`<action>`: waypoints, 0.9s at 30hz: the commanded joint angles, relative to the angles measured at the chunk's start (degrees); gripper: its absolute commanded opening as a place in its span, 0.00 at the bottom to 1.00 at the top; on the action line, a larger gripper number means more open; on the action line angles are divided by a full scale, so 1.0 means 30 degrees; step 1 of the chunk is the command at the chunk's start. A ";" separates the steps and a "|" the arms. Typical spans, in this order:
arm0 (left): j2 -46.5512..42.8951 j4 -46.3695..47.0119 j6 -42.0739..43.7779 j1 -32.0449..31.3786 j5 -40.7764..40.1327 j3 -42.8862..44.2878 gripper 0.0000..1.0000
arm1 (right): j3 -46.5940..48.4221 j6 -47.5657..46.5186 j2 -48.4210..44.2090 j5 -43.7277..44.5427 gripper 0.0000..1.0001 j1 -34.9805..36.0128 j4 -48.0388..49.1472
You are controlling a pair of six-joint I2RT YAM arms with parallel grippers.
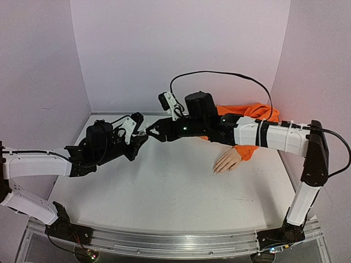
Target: Paint the nails
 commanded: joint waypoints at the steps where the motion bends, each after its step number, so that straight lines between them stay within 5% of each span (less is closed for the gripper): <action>1: 0.0066 0.0746 0.0674 -0.0155 -0.1488 0.0838 0.00 | 0.2091 0.1951 0.1161 0.0990 0.49 0.0337 0.0462; 5: 0.0007 0.0743 0.0678 -0.0192 -0.1392 0.0746 0.00 | 0.3332 0.2412 0.2167 0.1048 0.42 0.0343 0.0375; 13: -0.0138 0.0694 0.0784 -0.0258 -0.1275 0.0621 0.00 | 0.4137 0.2520 0.3106 0.0581 0.10 0.0332 0.0311; 18: -0.0807 0.0521 0.0376 -0.0208 0.0987 0.0440 0.00 | 0.3360 0.0427 0.2424 -0.0814 0.00 0.0247 0.0316; 21: -0.1646 0.0269 0.0217 0.0318 0.6737 0.0355 0.00 | 0.2196 -0.2463 0.1564 -0.4222 0.00 -0.0111 0.0345; 25: -0.1614 0.0283 -0.3160 0.3047 2.2624 0.1598 0.00 | 0.1039 -0.9796 0.0841 -1.4284 0.00 -0.0160 -0.2945; 27: -0.0360 0.0253 -0.5218 0.3340 2.9221 0.3090 0.00 | 0.1145 -1.1693 0.0925 -1.5984 0.00 -0.0120 -0.4614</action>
